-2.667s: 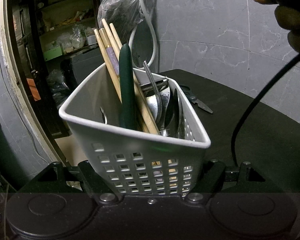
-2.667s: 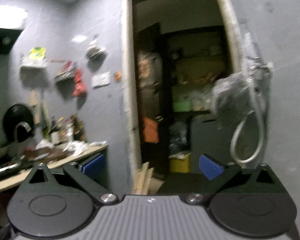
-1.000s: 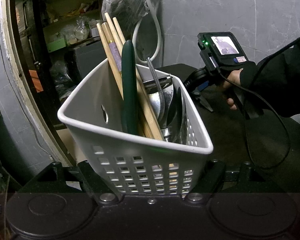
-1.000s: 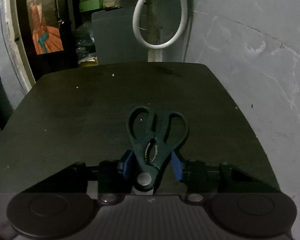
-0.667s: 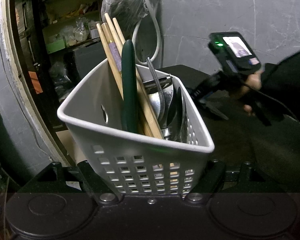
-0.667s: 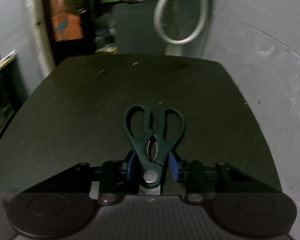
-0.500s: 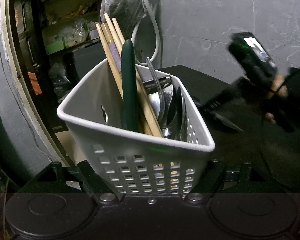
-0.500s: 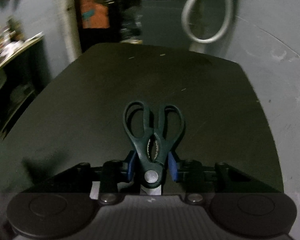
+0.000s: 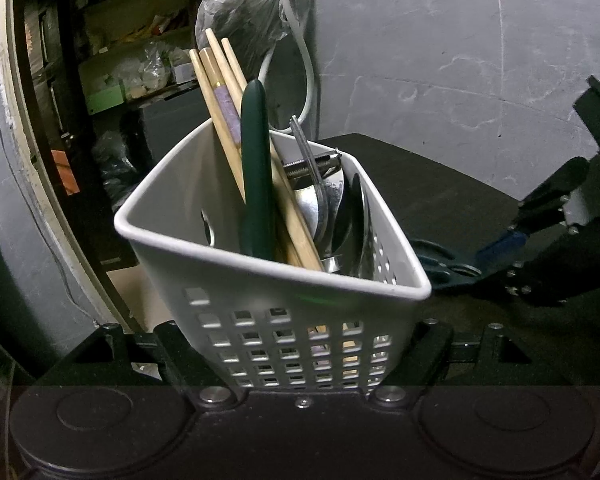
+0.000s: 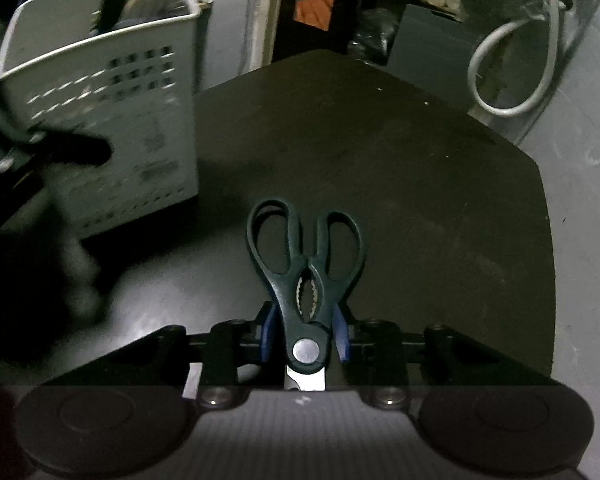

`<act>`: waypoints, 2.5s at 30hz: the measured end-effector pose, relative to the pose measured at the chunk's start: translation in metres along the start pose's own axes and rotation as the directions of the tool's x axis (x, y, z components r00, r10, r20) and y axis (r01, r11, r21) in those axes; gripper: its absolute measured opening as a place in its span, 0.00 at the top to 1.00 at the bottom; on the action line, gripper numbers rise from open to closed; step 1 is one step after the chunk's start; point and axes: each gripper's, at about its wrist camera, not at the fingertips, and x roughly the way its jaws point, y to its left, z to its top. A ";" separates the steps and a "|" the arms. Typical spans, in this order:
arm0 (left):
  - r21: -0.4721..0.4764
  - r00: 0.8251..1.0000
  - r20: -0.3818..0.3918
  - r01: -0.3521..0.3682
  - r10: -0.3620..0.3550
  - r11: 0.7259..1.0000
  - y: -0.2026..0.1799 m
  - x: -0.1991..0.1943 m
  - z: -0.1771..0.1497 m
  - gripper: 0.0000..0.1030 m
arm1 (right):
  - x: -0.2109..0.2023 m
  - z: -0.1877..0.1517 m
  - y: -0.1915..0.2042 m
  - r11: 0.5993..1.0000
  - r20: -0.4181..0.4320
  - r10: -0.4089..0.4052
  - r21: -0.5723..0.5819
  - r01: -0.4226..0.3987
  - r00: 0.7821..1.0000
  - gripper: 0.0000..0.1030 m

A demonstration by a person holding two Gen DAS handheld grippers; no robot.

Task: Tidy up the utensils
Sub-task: 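Close the right gripper on the scissors' pivot and lift them, then carry the scissors with the right gripper up over the basket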

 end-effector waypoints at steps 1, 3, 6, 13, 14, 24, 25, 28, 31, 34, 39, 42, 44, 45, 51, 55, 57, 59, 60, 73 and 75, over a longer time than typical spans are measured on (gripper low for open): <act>0.000 1.000 0.001 0.001 -0.001 1.000 0.000 0.000 0.000 0.21 | -0.003 -0.001 0.002 1.000 0.001 0.001 -0.017 -0.001 1.000 0.70; 0.001 1.000 0.002 0.002 -0.002 1.000 0.001 0.000 0.000 0.21 | -0.005 -0.003 0.002 0.999 -0.001 0.000 -0.034 0.000 1.000 0.70; 0.001 1.000 0.002 0.001 -0.001 1.000 0.001 -0.001 0.000 0.21 | -0.012 -0.002 -0.001 1.000 0.033 0.007 -0.026 -0.006 0.999 0.65; 0.002 1.000 0.002 0.001 -0.001 1.000 0.001 -0.001 0.000 0.21 | -0.013 0.014 0.010 0.996 0.080 0.074 -0.061 -0.069 0.994 0.62; 0.001 1.000 0.001 0.000 0.000 1.000 0.001 -0.001 0.000 0.21 | -0.009 0.017 0.013 0.994 0.077 0.087 -0.068 -0.081 0.993 0.62; -0.001 1.000 0.000 -0.011 0.011 1.000 -0.002 -0.002 0.001 0.21 | 0.026 0.031 0.011 0.993 0.035 0.116 -0.007 -0.116 0.993 0.70; -0.001 1.000 0.000 -0.011 0.011 1.000 -0.003 -0.002 0.001 0.21 | 0.027 0.031 0.010 0.993 0.035 0.117 0.005 -0.117 0.993 0.70; -0.001 1.000 0.000 -0.012 0.012 1.000 -0.003 -0.002 0.001 0.21 | 0.026 0.030 0.010 0.991 0.036 0.133 0.016 -0.134 0.990 0.83; -0.001 1.000 0.000 -0.011 0.011 1.000 -0.003 -0.002 0.001 0.21 | 0.023 0.029 0.013 0.987 0.037 0.158 0.017 -0.159 0.987 0.90; 0.000 1.000 0.000 -0.011 0.011 1.000 -0.003 -0.002 0.001 0.21 | 0.018 0.025 0.017 0.982 0.035 0.190 0.006 -0.191 0.981 0.92; -0.001 1.000 0.000 -0.011 0.011 1.000 -0.003 -0.002 0.001 0.21 | 0.004 0.021 0.021 0.977 0.055 0.212 0.021 -0.213 0.976 0.94; -0.001 1.000 0.001 -0.010 0.010 1.000 -0.003 -0.002 0.001 0.21 | -0.002 0.019 0.021 0.975 0.066 0.216 0.038 -0.219 0.974 0.94; -0.002 1.000 0.001 -0.009 0.009 1.000 -0.003 -0.002 0.000 0.21 | -0.003 0.017 0.023 0.975 0.063 0.214 0.039 -0.216 0.975 0.94; -0.001 1.000 0.001 -0.009 0.009 1.000 -0.003 -0.002 0.000 0.21 | -0.003 0.016 0.024 0.975 0.059 0.215 0.040 -0.217 0.975 0.94; 0.000 1.000 0.001 -0.008 0.008 1.000 -0.003 -0.002 0.000 0.21 | -0.001 0.015 0.036 0.973 0.046 0.231 0.016 -0.232 0.972 0.94; 0.000 1.000 0.001 -0.009 0.009 1.000 -0.003 -0.002 0.000 0.21 | -0.001 0.014 0.041 0.972 0.043 0.234 0.012 -0.235 0.971 0.94; 0.000 1.000 0.001 -0.009 0.009 1.000 -0.003 -0.002 0.000 0.21 | 0.000 0.015 0.040 0.972 0.040 0.235 0.017 -0.236 0.971 0.90; 0.000 1.000 0.001 -0.009 0.009 1.000 -0.003 -0.002 0.000 0.21 | -0.001 0.016 0.038 0.971 0.040 0.238 0.025 -0.239 0.970 0.85; 0.000 1.000 0.001 -0.009 0.009 1.000 -0.003 -0.002 0.000 0.21 | 0.000 0.016 0.038 0.971 0.040 0.235 0.028 -0.236 0.971 0.80; 0.003 1.000 -0.009 -0.007 0.007 1.000 -0.004 0.000 -0.002 0.23 | 0.003 0.021 0.050 0.985 0.036 0.160 0.058 -0.162 0.986 0.94; 0.001 1.000 -0.008 -0.007 0.007 1.000 -0.004 -0.001 -0.001 0.23 | 0.002 0.022 0.056 0.990 0.032 0.138 0.034 -0.139 0.990 0.95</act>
